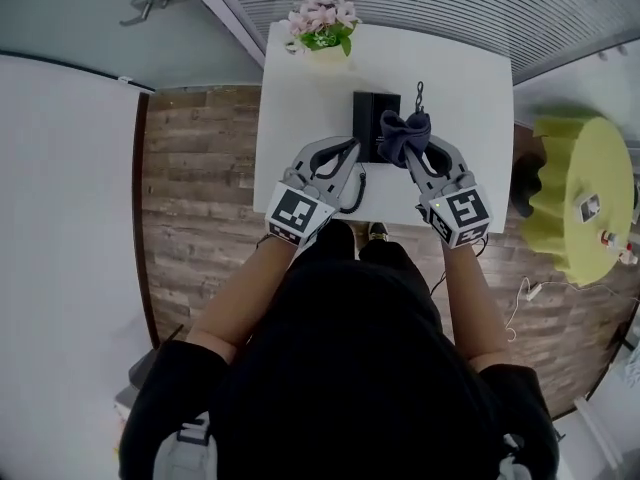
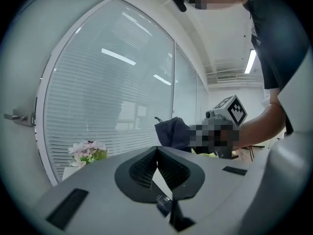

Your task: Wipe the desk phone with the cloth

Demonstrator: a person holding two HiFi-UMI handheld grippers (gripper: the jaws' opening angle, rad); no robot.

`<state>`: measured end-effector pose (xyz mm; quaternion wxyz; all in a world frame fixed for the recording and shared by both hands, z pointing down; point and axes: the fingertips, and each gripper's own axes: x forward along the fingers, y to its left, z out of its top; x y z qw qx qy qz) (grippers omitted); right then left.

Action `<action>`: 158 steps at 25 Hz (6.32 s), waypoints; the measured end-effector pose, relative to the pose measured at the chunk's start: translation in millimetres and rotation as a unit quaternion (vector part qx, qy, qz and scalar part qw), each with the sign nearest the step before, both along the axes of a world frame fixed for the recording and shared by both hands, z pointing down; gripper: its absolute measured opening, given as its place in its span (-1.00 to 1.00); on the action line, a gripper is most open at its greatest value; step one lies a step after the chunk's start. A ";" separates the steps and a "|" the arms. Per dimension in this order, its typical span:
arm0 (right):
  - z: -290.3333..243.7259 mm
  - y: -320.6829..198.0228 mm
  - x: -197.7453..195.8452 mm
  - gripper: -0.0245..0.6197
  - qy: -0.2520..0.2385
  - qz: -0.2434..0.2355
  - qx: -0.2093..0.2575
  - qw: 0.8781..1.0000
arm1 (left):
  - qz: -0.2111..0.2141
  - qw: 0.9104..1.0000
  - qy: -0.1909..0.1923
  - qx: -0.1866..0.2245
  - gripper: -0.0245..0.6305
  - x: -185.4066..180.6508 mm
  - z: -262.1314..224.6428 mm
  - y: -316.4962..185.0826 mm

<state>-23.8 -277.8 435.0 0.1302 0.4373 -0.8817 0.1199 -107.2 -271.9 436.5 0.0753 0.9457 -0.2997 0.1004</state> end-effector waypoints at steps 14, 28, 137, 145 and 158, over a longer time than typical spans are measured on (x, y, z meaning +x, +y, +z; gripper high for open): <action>87.4 -73.5 9.6 -0.70 0.076 0.007 -0.070 0.995 | -0.028 0.999 0.003 -0.027 -0.89 19.0 57.5 -62.4; 164.8 -117.6 11.0 -0.70 0.111 0.018 -0.116 0.987 | -0.066 0.996 -0.007 -0.054 -0.89 25.1 107.9 -89.9; 242.6 11.1 -58.7 -0.70 0.202 -0.098 -0.143 0.964 | -0.118 0.983 -0.047 -0.129 -0.89 -27.7 188.5 -26.7; 251.2 32.3 -54.5 -0.70 0.194 -0.102 -0.164 0.962 | -0.118 0.984 -0.046 -0.123 -0.89 -23.8 180.7 -23.1; 123.2 -9.7 3.9 -0.70 0.039 0.002 -0.098 0.994 | -0.112 0.991 0.008 -0.072 -0.89 -3.6 105.7 -46.1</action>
